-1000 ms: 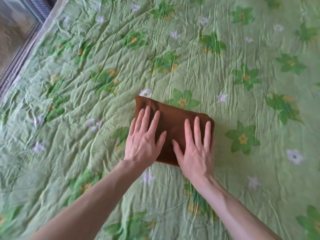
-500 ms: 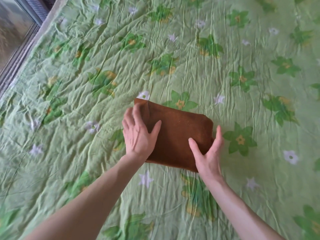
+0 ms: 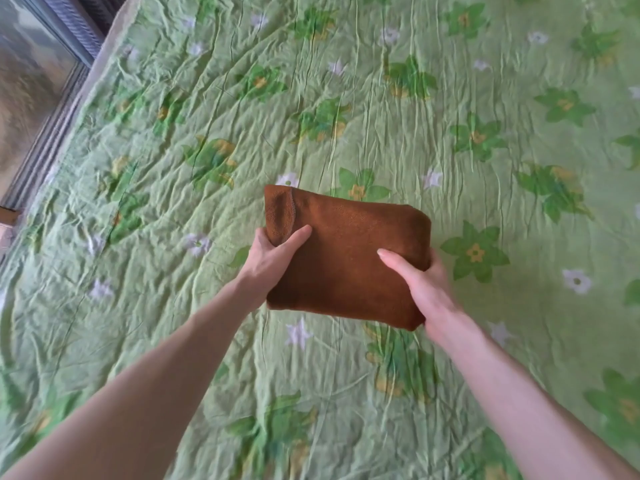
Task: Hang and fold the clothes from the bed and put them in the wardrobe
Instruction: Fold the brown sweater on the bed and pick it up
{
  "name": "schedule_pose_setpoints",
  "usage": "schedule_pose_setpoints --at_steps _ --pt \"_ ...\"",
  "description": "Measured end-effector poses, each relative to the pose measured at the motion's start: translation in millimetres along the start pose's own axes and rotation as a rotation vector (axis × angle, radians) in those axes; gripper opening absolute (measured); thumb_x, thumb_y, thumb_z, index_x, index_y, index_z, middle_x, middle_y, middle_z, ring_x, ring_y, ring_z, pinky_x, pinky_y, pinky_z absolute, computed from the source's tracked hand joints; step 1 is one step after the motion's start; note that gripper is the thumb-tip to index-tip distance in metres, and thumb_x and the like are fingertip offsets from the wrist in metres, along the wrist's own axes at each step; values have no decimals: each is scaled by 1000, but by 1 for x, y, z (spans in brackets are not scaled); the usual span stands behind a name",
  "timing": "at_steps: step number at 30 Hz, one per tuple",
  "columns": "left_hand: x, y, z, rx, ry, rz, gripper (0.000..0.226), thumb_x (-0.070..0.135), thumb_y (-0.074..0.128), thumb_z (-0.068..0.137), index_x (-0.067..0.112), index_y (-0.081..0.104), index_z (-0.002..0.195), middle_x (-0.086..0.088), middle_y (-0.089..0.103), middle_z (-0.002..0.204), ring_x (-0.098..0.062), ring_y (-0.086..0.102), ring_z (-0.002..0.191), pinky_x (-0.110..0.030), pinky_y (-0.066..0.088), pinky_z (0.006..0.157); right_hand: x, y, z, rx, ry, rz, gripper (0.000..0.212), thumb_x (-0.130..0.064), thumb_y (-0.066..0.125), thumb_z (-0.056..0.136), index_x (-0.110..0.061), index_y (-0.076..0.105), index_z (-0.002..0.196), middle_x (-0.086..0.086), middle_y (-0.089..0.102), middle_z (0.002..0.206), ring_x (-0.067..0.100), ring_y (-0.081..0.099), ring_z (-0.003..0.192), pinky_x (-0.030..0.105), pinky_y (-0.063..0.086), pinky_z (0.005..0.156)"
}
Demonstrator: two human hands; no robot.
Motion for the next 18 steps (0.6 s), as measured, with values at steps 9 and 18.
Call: schedule_pose_setpoints --at_steps 9,18 --pt "84 12 -159 -186 5 -136 67 55 85 79 30 54 133 1 72 126 -20 73 110 -44 59 100 -101 -72 -151 1 31 64 66 -42 90 75 -26 61 133 1 75 117 23 76 99 48 65 78" --pt "192 40 -338 -263 95 -153 68 48 89 78 20 61 134 -6 76 121 -23 78 102 -46 62 94 -173 -152 -331 -49 -38 257 61 -34 82 82 -33 56 138 0 75 123 22 75 107 42 63 77"
Point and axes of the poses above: each hand's wrist, its own z-axis towards the middle knuckle, its own y-axis out of the palm, x = y × z, the point moved 10 cm from there along z, towards the middle knuckle
